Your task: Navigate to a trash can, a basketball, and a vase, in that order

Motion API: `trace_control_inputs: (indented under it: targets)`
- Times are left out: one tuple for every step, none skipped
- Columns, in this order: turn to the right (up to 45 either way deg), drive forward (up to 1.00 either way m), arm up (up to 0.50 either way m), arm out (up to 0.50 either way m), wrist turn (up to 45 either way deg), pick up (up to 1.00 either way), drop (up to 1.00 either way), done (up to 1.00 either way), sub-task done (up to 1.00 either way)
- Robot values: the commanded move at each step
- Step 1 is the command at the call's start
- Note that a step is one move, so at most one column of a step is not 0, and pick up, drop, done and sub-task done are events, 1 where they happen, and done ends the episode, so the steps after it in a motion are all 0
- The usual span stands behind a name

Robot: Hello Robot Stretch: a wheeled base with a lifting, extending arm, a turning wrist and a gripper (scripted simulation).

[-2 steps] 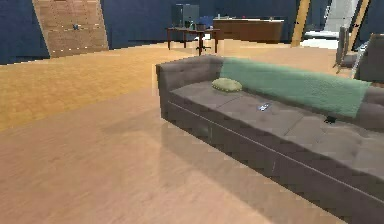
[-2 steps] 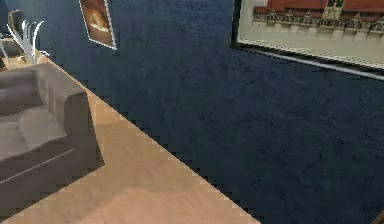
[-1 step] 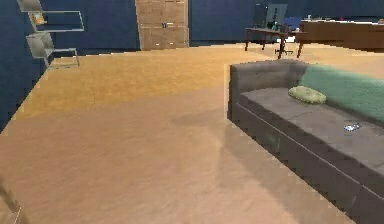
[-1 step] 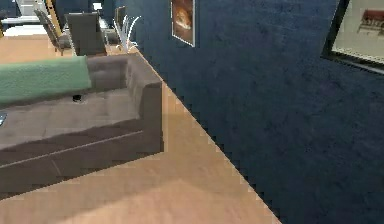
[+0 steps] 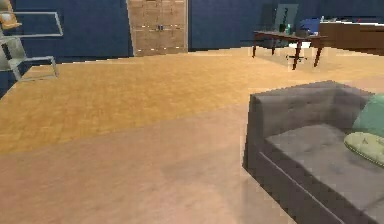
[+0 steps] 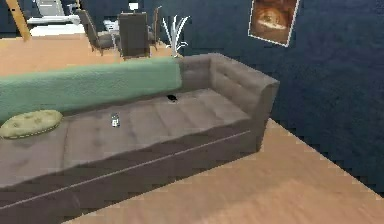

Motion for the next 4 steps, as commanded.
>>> trace_control_inputs:
  targets:
    - [0.0, 1.00, 0.00, 0.00, 0.0, 0.00, 0.00, 0.00, 0.00]
    - [-3.0, 0.00, 0.00, 0.00, 0.0, 0.00, 0.00, 0.00, 0.00]
    - [0.0, 0.65, 0.00, 0.00, 0.0, 0.00, 0.00, 0.00, 0.00]
    - [24.0, 0.00, 0.00, 0.00, 0.0, 0.00, 0.00, 0.00, 0.00]
